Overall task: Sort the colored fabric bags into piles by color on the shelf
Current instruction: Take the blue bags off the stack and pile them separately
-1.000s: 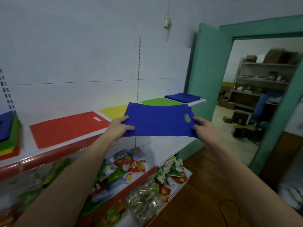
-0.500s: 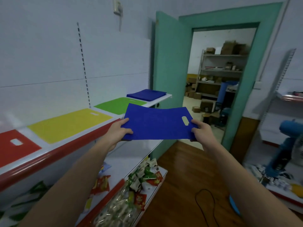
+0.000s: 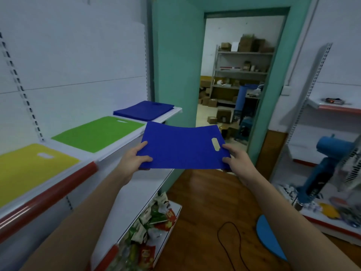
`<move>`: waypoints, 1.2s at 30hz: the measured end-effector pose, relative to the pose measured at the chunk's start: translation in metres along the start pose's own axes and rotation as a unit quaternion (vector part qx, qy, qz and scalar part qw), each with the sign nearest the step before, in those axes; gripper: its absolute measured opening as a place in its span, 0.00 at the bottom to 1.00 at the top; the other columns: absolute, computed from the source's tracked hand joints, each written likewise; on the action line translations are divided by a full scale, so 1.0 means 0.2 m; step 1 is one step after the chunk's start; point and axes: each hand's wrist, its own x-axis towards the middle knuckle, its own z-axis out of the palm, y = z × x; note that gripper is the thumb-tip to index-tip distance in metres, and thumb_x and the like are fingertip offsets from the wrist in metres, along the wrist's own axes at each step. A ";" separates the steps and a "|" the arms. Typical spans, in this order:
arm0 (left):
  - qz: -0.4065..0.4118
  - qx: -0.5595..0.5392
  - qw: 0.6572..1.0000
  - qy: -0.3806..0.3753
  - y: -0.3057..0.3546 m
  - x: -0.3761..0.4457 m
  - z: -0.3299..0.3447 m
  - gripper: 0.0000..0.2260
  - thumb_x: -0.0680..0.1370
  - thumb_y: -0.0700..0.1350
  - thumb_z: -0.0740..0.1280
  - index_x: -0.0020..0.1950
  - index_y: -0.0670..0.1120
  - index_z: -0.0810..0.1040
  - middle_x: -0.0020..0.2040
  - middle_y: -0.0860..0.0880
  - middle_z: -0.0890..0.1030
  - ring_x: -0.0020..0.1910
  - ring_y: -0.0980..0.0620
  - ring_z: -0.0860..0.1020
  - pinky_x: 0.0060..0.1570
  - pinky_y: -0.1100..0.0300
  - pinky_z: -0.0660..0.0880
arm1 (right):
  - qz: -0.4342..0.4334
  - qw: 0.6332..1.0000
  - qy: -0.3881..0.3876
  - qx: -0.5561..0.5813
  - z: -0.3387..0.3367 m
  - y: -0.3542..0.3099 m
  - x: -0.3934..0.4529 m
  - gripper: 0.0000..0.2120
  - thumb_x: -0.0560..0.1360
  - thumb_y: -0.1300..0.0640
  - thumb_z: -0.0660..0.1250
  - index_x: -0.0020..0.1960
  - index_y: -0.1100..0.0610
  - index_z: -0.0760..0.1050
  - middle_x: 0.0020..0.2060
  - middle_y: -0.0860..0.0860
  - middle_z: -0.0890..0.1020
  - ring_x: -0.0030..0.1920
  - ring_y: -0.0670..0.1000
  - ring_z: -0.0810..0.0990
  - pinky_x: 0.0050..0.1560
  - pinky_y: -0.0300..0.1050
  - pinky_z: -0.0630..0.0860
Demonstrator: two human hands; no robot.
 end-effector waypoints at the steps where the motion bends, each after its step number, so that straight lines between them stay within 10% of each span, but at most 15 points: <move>1: 0.001 0.003 1.000 -0.001 -0.01 0.06 0.03 0.32 0.75 0.33 0.70 0.77 0.50 0.66 0.68 0.47 0.73 0.51 0.49 0.79 0.33 0.63 0.78 | 0.003 1.000 -0.003 0.008 -0.02 0.02 0.06 0.24 0.80 0.63 0.62 0.74 0.50 0.65 0.65 0.46 0.68 0.54 0.51 0.80 0.43 0.51 0.84; 19: 0.010 -0.026 0.996 0.090 0.08 0.81 0.49 0.30 0.76 0.32 0.69 0.75 0.49 0.67 0.64 0.51 0.75 0.49 0.54 0.80 0.36 0.61 0.80 | -0.040 0.992 -0.083 0.087 -0.32 0.12 1.22 0.23 0.80 0.68 0.62 0.73 0.56 0.67 0.61 0.47 0.72 0.39 0.48 0.81 0.36 0.43 0.80; 36: -0.005 -0.021 0.971 0.238 0.11 1.55 0.17 0.32 0.73 0.31 0.71 0.75 0.45 0.68 0.66 0.47 0.73 0.54 0.48 0.79 0.41 0.56 0.82 | -0.087 0.977 -0.188 0.056 0.28 -0.13 2.30 0.23 0.80 0.67 0.61 0.73 0.55 0.67 0.64 0.49 0.72 0.44 0.50 0.80 0.32 0.38 0.77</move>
